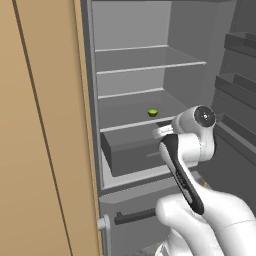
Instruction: Pick the banana and kiwi from the fridge and place them inside the tupperware on the counter.
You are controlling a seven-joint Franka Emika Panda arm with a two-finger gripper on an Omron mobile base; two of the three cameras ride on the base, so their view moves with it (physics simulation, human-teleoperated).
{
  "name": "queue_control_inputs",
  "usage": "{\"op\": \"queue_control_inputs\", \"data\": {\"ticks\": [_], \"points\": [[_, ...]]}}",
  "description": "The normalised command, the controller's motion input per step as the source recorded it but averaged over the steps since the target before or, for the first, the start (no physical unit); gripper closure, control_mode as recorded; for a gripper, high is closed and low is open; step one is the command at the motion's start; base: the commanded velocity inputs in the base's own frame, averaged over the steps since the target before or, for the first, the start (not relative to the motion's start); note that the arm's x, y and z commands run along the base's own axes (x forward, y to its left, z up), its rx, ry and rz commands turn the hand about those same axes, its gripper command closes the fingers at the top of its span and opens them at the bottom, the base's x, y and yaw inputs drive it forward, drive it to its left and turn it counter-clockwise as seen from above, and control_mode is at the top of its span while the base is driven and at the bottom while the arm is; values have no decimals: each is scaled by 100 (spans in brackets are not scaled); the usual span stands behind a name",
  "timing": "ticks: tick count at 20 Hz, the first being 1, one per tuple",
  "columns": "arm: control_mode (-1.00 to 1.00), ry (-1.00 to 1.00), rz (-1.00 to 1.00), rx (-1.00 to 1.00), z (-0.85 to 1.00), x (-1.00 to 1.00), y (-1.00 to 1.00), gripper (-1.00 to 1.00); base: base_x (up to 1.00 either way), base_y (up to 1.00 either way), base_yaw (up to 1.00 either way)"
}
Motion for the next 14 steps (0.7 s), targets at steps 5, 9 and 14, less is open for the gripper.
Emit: {"op": "queue_control_inputs", "data": {"ticks": [5,9,14], "points": [[-100,2,0,9,0,17,-13,-100,0,0,0],[-100,0,0,3,0,6,-23,-100,0,0,0],[-100,0,-2,0,-1,13,-19,-100,0,0,0]]}}
